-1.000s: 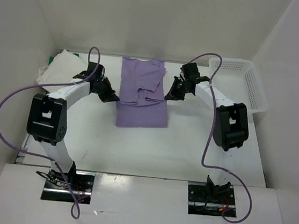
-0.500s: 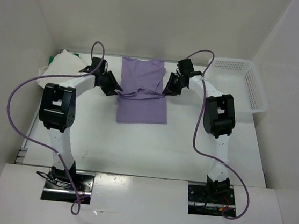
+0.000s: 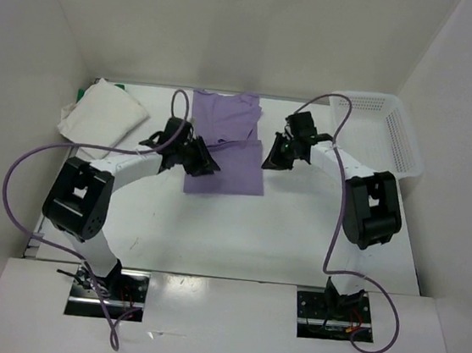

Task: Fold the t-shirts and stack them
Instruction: Fold the folded rectangular tshirt in 1/3 of the way, then grab one side of the 2/3 rectangular tshirt with both arms

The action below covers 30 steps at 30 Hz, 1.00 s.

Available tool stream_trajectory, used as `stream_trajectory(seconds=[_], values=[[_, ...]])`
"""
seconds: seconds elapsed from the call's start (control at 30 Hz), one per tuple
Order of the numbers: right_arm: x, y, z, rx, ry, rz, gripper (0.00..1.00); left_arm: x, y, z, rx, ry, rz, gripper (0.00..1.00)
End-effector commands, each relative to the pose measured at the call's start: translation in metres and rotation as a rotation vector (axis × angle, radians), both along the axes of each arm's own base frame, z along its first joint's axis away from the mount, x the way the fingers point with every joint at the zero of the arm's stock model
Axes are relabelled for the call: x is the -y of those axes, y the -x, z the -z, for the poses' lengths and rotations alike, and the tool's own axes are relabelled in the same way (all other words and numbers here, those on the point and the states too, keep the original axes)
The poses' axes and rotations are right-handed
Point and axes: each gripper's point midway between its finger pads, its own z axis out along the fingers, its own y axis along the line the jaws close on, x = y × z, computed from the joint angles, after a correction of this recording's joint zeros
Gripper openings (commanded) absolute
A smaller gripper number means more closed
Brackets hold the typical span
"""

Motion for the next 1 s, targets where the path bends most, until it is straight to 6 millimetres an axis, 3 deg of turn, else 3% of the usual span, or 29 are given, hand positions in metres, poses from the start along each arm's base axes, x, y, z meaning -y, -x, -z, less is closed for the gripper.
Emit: stream_trajectory(seconds=[0.0, 0.03, 0.17, 0.3, 0.37, 0.4, 0.47, 0.53, 0.6, 0.7, 0.73, 0.77, 0.87, 0.9, 0.93, 0.97], values=[[-0.027, 0.018, 0.024, -0.015, -0.016, -0.071, 0.07, -0.001, 0.012, 0.047, -0.107, -0.024, -0.018, 0.38], [-0.029, 0.021, 0.038, -0.041, 0.002, -0.075, 0.09, -0.004, 0.011, 0.061, -0.127, -0.056, -0.011, 0.38], [-0.033, 0.031, 0.06, -0.077, 0.048, -0.064, 0.1, -0.012, 0.018, 0.09, -0.178, -0.112, -0.023, 0.37], [-0.012, 0.052, 0.089, -0.15, 0.124, -0.01, 0.07, -0.019, 0.044, 0.116, -0.251, -0.13, -0.015, 0.37], [-0.007, 0.061, 0.087, -0.161, 0.127, 0.017, 0.05, -0.018, 0.065, 0.121, -0.273, -0.141, 0.008, 0.37], [-0.002, 0.079, 0.096, -0.195, 0.144, 0.007, 0.04, -0.02, 0.07, 0.121, -0.277, -0.142, 0.008, 0.37], [-0.004, 0.094, 0.092, -0.198, 0.131, 0.001, 0.04, -0.016, 0.085, 0.115, -0.272, -0.145, 0.033, 0.37], [-0.005, 0.122, 0.101, -0.235, 0.141, -0.017, 0.04, -0.017, 0.106, 0.113, -0.289, -0.131, 0.037, 0.37], [-0.007, 0.146, 0.099, -0.263, 0.115, -0.03, 0.04, -0.021, 0.122, 0.111, -0.306, -0.139, 0.046, 0.37], [-0.014, 0.166, 0.086, -0.253, 0.072, -0.044, 0.06, -0.031, 0.137, 0.096, -0.289, -0.157, 0.043, 0.48], [-0.015, 0.164, 0.079, -0.233, 0.061, -0.045, 0.06, -0.032, 0.134, 0.078, -0.23, -0.15, 0.041, 0.52], [-0.013, 0.167, 0.074, -0.24, 0.065, -0.045, 0.09, -0.038, 0.136, 0.073, -0.218, -0.177, 0.034, 0.58], [-0.016, 0.165, 0.045, -0.187, 0.031, -0.062, 0.14, -0.047, 0.138, 0.047, -0.159, -0.172, 0.004, 0.59], [-0.014, 0.161, 0.037, -0.165, 0.017, -0.05, 0.21, -0.049, 0.135, 0.036, -0.123, -0.156, -0.007, 0.59], [-0.017, 0.16, 0.022, -0.136, -0.02, -0.04, 0.24, -0.056, 0.143, 0.045, -0.157, -0.16, -0.027, 0.59], [-0.012, 0.162, 0.023, -0.143, -0.024, -0.022, 0.27, -0.059, 0.148, 0.05, -0.175, -0.17, -0.042, 0.59]])
